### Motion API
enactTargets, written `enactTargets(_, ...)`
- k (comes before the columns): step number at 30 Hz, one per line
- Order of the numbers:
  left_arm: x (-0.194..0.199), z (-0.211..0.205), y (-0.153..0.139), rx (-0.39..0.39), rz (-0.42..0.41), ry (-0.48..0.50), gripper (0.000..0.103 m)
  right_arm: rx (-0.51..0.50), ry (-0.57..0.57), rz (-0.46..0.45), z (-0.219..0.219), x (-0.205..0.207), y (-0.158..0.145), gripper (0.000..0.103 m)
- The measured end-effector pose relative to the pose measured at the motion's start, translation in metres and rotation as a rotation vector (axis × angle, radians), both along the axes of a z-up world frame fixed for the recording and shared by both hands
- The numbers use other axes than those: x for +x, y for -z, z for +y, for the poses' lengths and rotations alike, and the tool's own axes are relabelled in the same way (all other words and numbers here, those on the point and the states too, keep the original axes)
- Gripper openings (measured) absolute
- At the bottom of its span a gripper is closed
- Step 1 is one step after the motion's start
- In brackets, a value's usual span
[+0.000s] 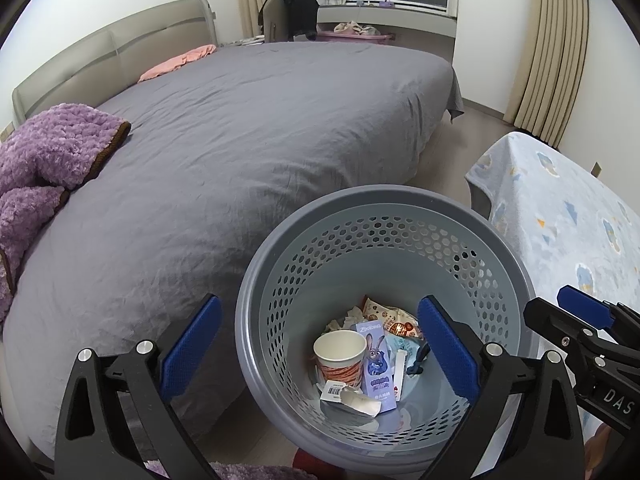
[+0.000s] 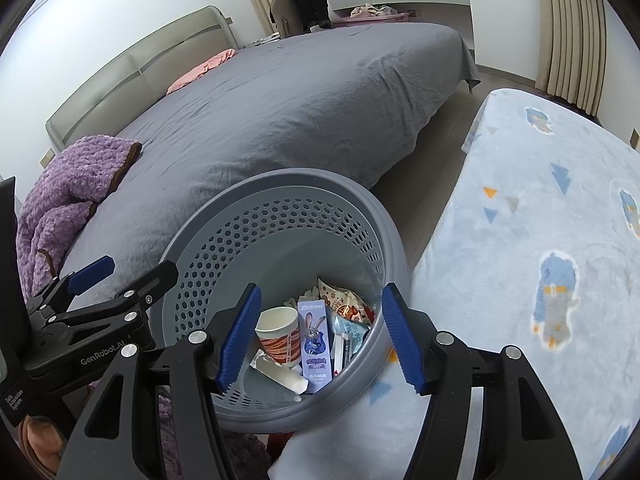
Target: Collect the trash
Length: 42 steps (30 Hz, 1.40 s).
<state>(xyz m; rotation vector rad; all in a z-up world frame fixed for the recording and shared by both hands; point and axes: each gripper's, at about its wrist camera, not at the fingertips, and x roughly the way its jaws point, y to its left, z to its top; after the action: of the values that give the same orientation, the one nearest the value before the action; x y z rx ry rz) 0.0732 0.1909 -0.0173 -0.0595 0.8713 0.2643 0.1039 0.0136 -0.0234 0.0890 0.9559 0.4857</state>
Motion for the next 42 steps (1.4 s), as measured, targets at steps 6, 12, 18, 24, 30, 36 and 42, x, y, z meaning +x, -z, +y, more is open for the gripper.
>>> enactTargets(6, 0.0000, -0.0001, 0.0009, 0.007, 0.002, -0.003, 0.096, -0.003, -0.001, 0.003, 0.0004, -0.0007, 0.0005, 0.061)
enactTargets(12, -0.0002, -0.0005, 0.0014, 0.017, 0.000, -0.012, 0.096, -0.003, 0.000, 0.004, 0.0002, -0.0009, 0.0004, 0.061)
enactTargets(18, 0.0003, -0.0005, 0.0016, 0.020, 0.005, -0.018, 0.096, -0.004, -0.001, 0.003, 0.0000, -0.0008, 0.0004, 0.061)
enactTargets(24, 0.0011, -0.0007, 0.0031, 0.016, 0.015, -0.014, 0.096, -0.002, -0.003, 0.009, -0.0005, -0.0004, 0.0014, 0.061)
enactTargets(30, 0.0019, -0.0009, 0.0042, 0.009, 0.018, -0.014, 0.096, -0.001, -0.002, 0.008, -0.0005, -0.0005, 0.0014, 0.061)
enactTargets(36, 0.0019, -0.0014, 0.0052, 0.007, 0.019, -0.014, 0.096, -0.001, -0.003, 0.010, -0.0008, -0.0004, 0.0015, 0.061)
enactTargets(42, 0.0020, -0.0014, 0.0063, 0.007, 0.021, -0.014, 0.096, -0.001, -0.003, 0.009, -0.0003, -0.0006, 0.0020, 0.061)
